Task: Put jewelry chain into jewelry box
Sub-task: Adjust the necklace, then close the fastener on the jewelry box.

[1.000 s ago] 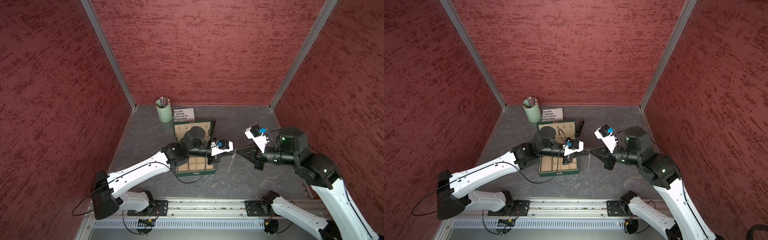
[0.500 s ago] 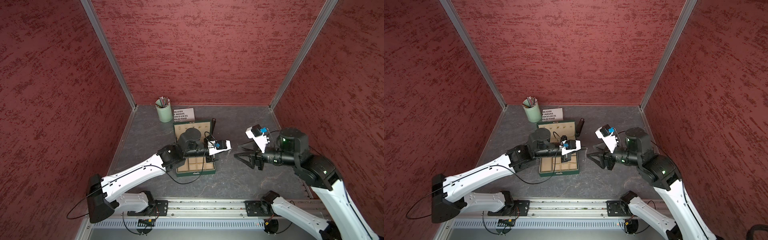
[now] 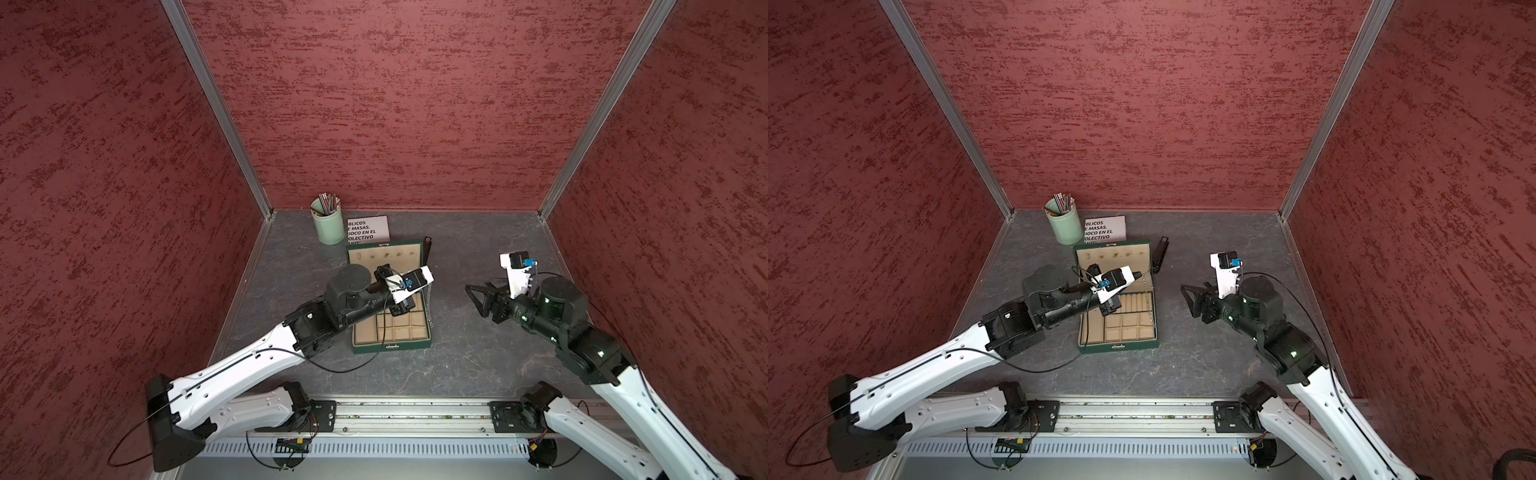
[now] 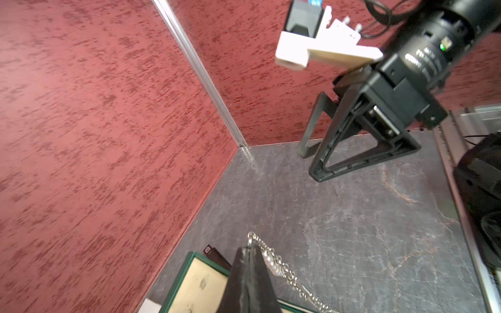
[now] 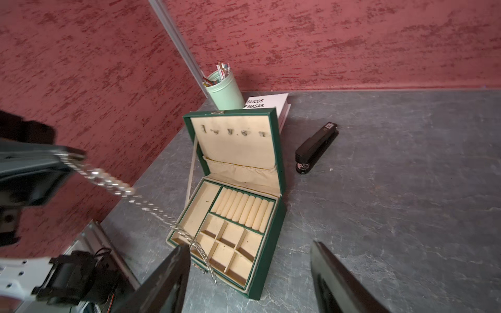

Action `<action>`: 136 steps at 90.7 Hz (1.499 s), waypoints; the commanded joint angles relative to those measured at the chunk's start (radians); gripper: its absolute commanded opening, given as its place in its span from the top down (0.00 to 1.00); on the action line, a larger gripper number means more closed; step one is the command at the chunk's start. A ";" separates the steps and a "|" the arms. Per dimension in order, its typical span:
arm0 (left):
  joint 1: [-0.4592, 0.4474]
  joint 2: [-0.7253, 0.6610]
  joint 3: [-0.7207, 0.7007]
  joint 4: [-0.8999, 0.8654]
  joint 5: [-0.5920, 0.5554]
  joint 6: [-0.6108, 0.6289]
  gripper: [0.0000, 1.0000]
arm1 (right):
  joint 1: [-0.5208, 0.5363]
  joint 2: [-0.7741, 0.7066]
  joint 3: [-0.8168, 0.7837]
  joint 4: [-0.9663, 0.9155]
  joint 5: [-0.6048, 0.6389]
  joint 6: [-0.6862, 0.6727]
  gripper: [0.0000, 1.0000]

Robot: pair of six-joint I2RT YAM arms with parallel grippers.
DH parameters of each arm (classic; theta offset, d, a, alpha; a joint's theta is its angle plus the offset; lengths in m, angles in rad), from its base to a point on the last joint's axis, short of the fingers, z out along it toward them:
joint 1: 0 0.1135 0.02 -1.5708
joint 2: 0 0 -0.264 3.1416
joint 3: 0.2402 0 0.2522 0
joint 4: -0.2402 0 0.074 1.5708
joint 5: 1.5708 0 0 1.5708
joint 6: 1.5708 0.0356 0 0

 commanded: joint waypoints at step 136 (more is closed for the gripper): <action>0.091 -0.234 -0.160 0.017 -0.189 -0.135 1.00 | 0.202 0.754 -0.046 -0.020 0.331 0.434 0.96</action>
